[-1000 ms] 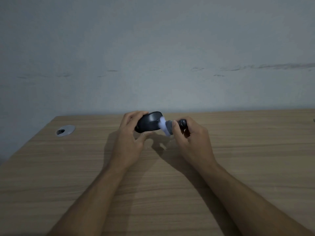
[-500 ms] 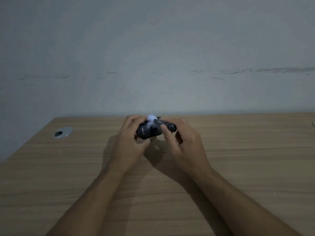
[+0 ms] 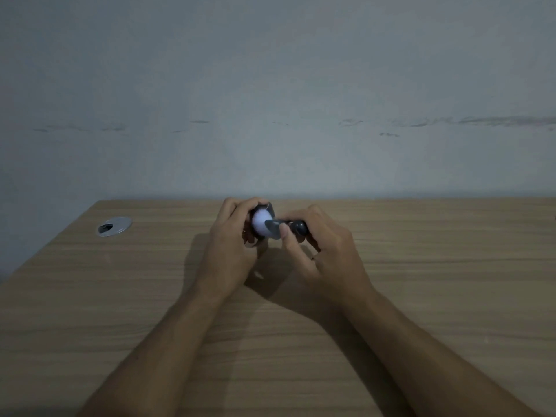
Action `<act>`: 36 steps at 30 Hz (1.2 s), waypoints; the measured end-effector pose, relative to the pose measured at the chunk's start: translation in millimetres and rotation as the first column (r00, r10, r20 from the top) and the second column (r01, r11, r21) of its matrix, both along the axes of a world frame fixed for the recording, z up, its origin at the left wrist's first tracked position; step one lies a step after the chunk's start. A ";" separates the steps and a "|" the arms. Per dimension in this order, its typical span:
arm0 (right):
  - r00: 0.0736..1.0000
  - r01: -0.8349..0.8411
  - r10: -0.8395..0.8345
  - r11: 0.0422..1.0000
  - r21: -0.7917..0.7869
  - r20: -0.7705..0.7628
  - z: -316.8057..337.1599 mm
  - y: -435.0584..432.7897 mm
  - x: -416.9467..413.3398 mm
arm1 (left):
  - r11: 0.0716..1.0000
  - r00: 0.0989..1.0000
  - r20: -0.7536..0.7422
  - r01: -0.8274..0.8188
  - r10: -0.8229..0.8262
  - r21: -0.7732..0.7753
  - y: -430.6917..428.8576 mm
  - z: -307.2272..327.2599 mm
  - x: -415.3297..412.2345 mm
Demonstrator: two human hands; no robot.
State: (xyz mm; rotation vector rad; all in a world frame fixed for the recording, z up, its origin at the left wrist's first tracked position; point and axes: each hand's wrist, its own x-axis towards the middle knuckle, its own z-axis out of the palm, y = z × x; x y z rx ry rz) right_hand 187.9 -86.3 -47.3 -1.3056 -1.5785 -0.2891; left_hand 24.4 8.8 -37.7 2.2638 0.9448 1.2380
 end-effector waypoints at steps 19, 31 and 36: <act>0.998 -0.016 0.019 0.999 -0.045 0.063 -2.8 2.0 0.5 | 0.997 0.998 -0.064 -0.024 0.029 0.071 5.9 -3.2 -0.1; 0.995 0.056 -0.051 0.997 0.058 -0.085 2.1 1.9 3.5 | 0.985 0.991 -0.059 0.123 -0.116 0.122 2.7 -3.7 -0.8; 1.000 0.017 -0.016 0.999 0.042 -0.013 0.9 1.1 -1.3 | 0.991 0.994 -0.046 0.098 -0.094 0.086 3.9 -3.5 -1.5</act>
